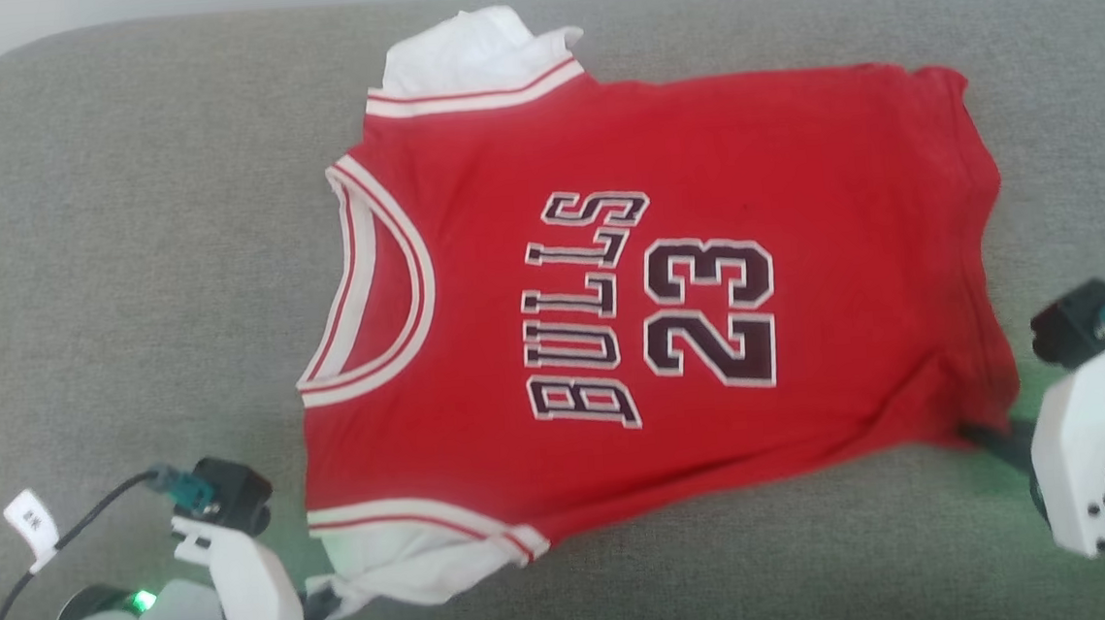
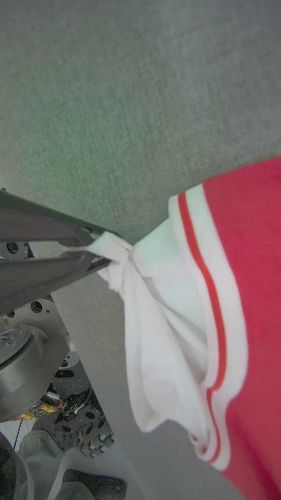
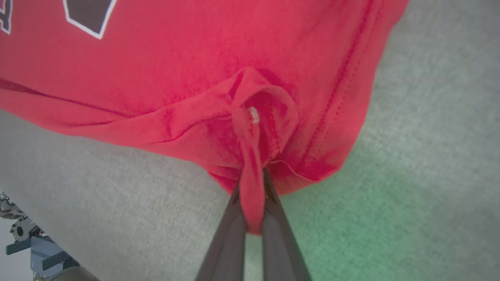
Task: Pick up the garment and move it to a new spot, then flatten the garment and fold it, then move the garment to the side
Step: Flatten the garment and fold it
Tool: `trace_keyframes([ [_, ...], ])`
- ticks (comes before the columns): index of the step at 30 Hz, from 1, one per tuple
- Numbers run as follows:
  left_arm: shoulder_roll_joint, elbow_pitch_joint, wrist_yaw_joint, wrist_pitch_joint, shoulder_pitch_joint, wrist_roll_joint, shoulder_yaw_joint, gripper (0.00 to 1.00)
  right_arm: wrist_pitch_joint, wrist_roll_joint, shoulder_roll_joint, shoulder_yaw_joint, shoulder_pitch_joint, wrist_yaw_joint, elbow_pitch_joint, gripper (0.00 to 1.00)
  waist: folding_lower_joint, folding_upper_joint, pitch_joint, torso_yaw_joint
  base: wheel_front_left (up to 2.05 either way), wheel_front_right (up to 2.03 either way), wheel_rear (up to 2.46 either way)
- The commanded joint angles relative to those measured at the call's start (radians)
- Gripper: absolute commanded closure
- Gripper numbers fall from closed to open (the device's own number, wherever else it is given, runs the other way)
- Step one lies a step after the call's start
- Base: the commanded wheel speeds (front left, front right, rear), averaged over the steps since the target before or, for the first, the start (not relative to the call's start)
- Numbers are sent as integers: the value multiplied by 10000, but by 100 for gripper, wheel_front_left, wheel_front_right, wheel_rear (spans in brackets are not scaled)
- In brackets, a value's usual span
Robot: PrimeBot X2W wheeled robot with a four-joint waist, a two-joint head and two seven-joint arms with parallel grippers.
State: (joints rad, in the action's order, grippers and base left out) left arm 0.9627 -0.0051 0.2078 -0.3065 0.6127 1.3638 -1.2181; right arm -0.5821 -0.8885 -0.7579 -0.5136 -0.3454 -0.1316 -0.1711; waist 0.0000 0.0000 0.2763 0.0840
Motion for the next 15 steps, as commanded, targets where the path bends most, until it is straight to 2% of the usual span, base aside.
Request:
trace_keyframes([
  [1, 165, -31, 158, -57, -235, 34, -51, 100, -328, 37, -2, 11, 603, 15, -14, 100, 0, 0, 15, -29, 0, 0, 0],
  [10, 720, -957, 950, -677, -824, 493, -196, 100, -1647, 616, 595, 1944, 2621, 15, 1824, 100, 0, 0, -6, -255, 0, 0, 0],
  [15, 970, -1400, 1173, -584, -596, 385, -19, 100, -1807, 972, 1128, 2760, 3006, 15, 2391, 100, 0, 0, -114, -333, 0, 0, 0],
])
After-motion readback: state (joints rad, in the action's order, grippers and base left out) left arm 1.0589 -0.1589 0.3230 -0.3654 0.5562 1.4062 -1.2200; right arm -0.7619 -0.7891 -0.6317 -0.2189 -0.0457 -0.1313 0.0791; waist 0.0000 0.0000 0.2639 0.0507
